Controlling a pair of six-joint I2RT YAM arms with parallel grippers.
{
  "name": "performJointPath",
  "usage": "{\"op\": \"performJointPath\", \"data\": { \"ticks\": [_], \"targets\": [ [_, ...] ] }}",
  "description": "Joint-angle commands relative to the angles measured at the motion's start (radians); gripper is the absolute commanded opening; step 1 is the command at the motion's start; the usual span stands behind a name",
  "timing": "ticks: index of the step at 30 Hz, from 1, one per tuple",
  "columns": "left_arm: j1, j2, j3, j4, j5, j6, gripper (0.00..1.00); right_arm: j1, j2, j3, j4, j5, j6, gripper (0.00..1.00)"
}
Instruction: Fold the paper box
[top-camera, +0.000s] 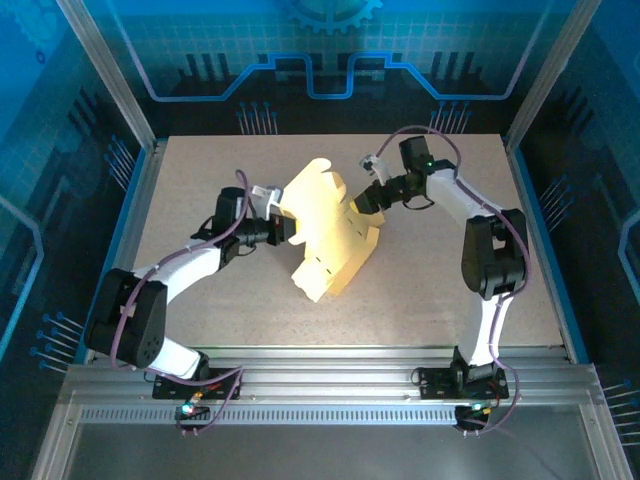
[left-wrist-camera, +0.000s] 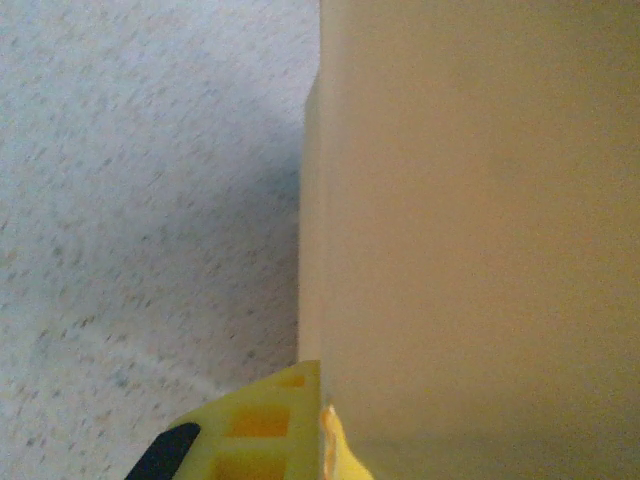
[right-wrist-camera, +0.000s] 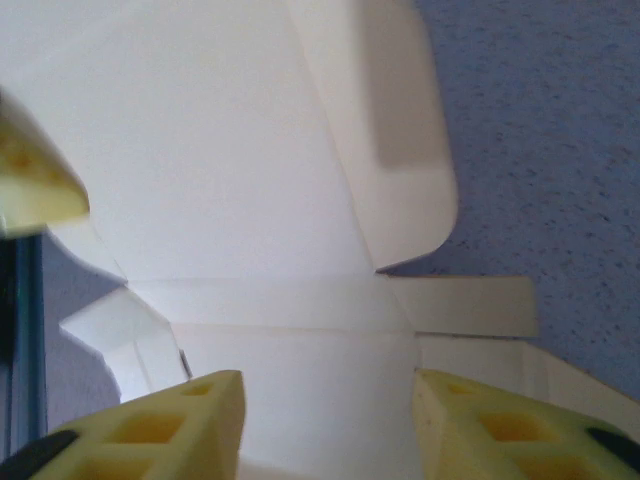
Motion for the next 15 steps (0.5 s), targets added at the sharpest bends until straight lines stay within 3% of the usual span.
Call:
{"op": "performJointPath", "data": {
  "ticks": [1, 9, 15],
  "targets": [
    [0.023, -0.018, 0.057, 0.015, 0.204, -0.013, 0.0, -0.044, 0.041, 0.092, -0.214, -0.149, -0.292, 0.55],
    [0.037, -0.044, 0.091, -0.01, 0.362, -0.019, 0.0, -0.049, 0.097, 0.195, -0.341, -0.19, -0.527, 0.61],
    [0.057, -0.058, 0.099, -0.047, 0.361, -0.023, 0.0, -0.053, 0.164, 0.313, -0.525, -0.248, -0.673, 0.59]
  ]
}}
